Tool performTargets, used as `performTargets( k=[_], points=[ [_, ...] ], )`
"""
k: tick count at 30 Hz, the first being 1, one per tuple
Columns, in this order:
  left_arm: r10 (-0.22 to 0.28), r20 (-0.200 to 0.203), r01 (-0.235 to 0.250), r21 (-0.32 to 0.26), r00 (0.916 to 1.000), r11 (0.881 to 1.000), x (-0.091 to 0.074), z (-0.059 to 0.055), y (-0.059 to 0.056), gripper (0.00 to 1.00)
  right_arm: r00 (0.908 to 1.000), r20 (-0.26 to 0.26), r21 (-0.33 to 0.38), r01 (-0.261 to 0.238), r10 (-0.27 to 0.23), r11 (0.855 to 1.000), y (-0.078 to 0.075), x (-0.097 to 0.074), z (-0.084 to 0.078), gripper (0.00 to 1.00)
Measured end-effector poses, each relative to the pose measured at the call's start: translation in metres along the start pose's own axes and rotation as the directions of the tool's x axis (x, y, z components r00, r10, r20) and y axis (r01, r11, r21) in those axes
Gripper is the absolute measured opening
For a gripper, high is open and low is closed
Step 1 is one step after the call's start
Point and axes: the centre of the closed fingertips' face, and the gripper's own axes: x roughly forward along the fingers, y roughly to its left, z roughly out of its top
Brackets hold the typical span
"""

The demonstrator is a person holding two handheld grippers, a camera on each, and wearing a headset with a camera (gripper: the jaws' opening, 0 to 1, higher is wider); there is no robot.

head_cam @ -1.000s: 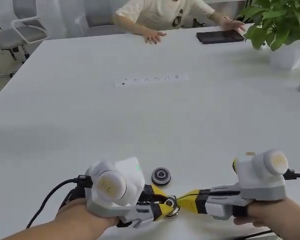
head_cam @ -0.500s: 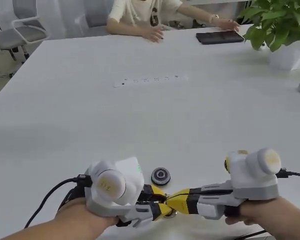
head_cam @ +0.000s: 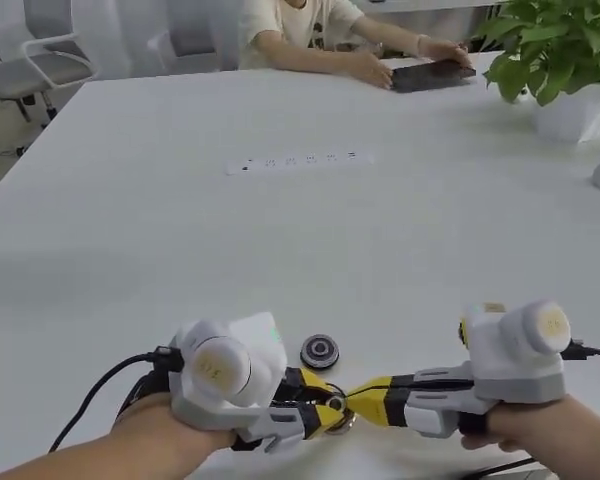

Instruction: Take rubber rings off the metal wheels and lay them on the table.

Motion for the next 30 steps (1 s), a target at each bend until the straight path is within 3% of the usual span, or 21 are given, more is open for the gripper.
performTargets(
  k=[15,30],
  points=[
    [-0.018,-0.036,0.018,0.004,0.9992,1.000,-0.004,0.000,-0.001,0.11,1.0000,-0.009,-0.009,0.004,-0.004,1.000,-0.003,-0.001,0.002,0.00],
    [-0.031,0.005,0.031,-0.012,0.9995,0.999,-0.030,0.011,-0.004,0.24,0.9999,-0.005,-0.013,-0.012,0.012,1.000,0.001,-0.002,0.008,0.00]
  ],
)
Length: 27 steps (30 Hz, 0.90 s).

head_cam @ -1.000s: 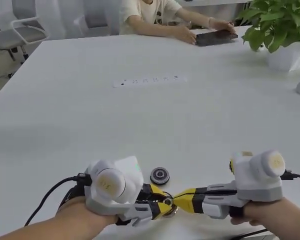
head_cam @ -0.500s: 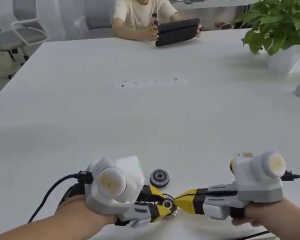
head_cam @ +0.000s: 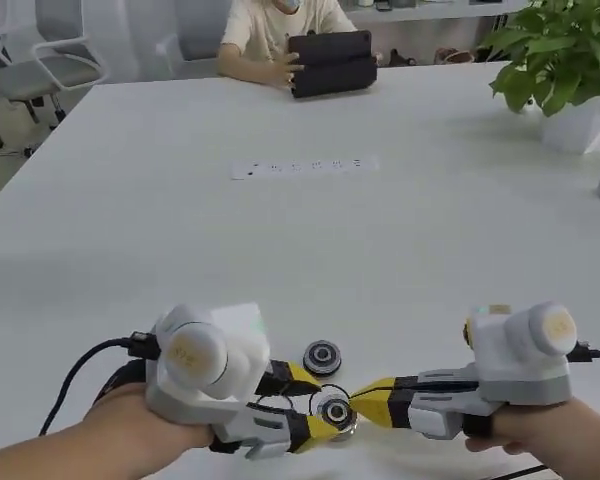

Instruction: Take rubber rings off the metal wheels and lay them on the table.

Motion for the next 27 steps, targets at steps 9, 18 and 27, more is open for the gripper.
performTargets(
  k=[9,18,27],
  points=[
    [0.019,0.043,-0.019,-0.021,0.9989,1.000,-0.021,0.009,0.003,0.35,1.0000,0.006,-0.004,-0.007,0.007,1.000,0.001,0.000,0.005,0.00],
    [0.067,0.082,-0.062,-0.056,0.9944,0.996,-0.043,0.013,0.012,0.47,0.9998,0.007,-0.017,-0.019,0.019,1.000,0.003,0.001,0.012,0.00],
    [0.096,0.087,-0.089,-0.081,0.9916,0.993,-0.059,0.009,0.015,0.57,0.9993,0.005,-0.031,-0.037,0.037,0.999,0.007,0.006,0.020,0.00]
  ],
)
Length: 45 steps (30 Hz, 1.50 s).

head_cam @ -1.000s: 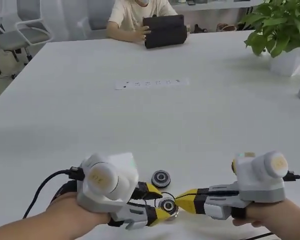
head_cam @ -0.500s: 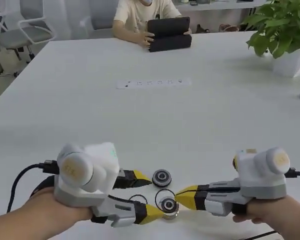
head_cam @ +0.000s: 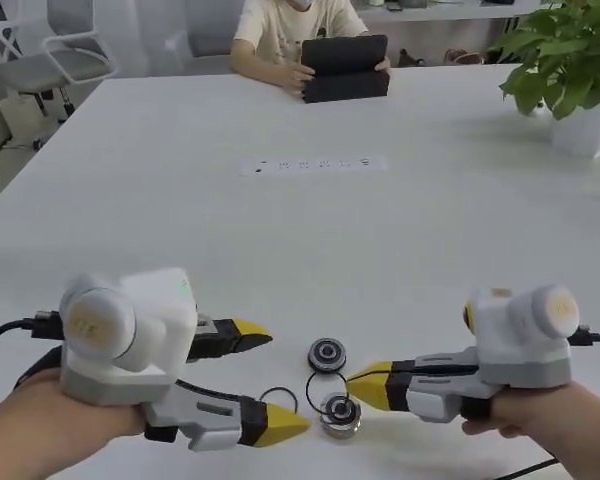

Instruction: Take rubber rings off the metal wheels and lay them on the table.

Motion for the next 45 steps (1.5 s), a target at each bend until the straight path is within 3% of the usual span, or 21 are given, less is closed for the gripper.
performTargets(
  k=[18,45],
  points=[
    [0.054,-0.007,-0.054,-0.039,0.9985,0.998,-0.024,-0.013,0.006,0.75,0.9983,-0.036,-0.037,-0.048,0.047,0.998,0.006,0.020,0.011,0.00],
    [0.115,-0.018,-0.116,-0.086,0.9932,0.990,-0.046,-0.027,0.018,0.81,0.9865,-0.139,-0.058,-0.095,0.086,0.994,0.007,0.053,-0.001,0.00]
  ],
)
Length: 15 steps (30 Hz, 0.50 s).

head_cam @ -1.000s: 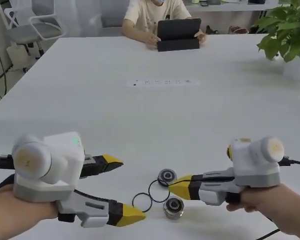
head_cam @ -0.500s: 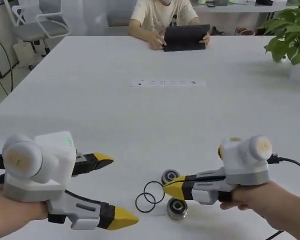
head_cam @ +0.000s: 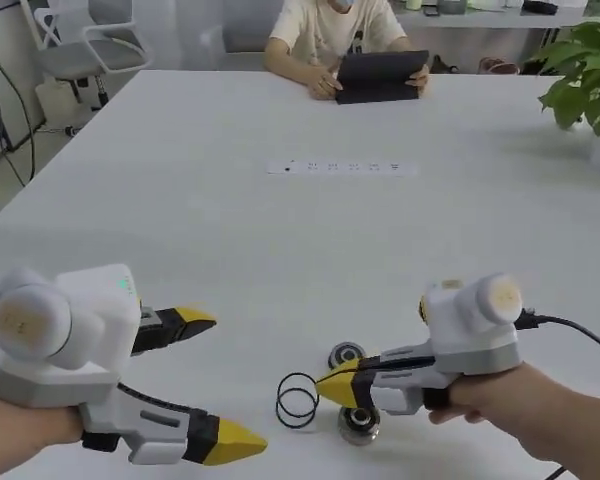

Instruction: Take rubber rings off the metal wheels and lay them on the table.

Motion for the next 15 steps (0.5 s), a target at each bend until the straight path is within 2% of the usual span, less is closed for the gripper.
performTargets(
  k=[6,15],
  points=[
    [0.001,-0.004,-0.001,-0.003,1.0000,1.000,0.000,-0.002,0.000,0.81,0.9991,-0.043,-0.010,-0.002,0.002,1.000,-0.001,0.005,-0.008,0.00],
    [0.001,-0.009,-0.001,-0.008,1.0000,1.000,0.000,-0.004,0.000,0.81,0.9978,-0.065,-0.028,0.013,-0.015,1.000,-0.004,0.009,-0.013,0.00]
  ],
)
